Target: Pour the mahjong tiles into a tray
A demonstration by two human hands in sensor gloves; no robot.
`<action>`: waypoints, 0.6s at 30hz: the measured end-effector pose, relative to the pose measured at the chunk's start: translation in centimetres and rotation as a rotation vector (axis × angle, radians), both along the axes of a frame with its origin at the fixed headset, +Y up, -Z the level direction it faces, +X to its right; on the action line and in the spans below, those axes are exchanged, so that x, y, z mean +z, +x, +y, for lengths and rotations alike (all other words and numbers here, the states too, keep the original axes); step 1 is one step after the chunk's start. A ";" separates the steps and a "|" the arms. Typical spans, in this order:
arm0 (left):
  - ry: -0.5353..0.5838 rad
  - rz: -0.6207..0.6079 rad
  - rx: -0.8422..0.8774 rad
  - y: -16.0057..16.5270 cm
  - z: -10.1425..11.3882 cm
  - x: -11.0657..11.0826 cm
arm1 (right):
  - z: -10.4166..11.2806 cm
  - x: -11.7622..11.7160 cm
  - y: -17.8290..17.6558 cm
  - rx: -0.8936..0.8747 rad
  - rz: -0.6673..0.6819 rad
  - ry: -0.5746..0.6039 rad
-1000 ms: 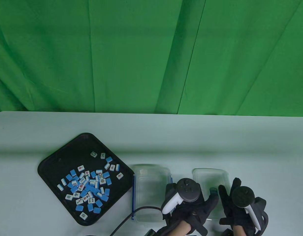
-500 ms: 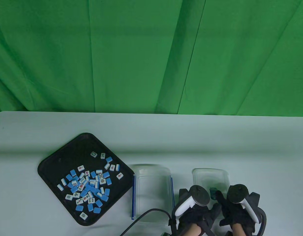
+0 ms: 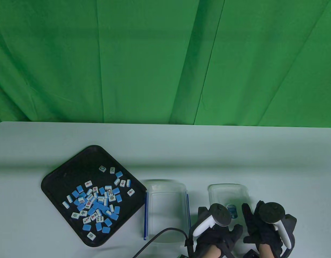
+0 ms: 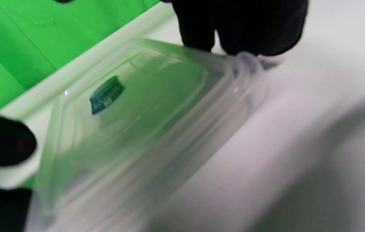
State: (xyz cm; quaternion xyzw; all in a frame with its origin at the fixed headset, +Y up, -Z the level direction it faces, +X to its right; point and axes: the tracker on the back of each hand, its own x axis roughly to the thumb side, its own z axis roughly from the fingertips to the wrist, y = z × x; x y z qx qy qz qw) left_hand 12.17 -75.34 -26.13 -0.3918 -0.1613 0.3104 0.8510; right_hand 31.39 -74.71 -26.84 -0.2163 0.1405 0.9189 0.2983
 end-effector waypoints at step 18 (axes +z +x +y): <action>-0.176 -0.031 0.208 -0.7 1.1 -0.3 | 4.3 1.4 1.1 -0.213 0.076 0.216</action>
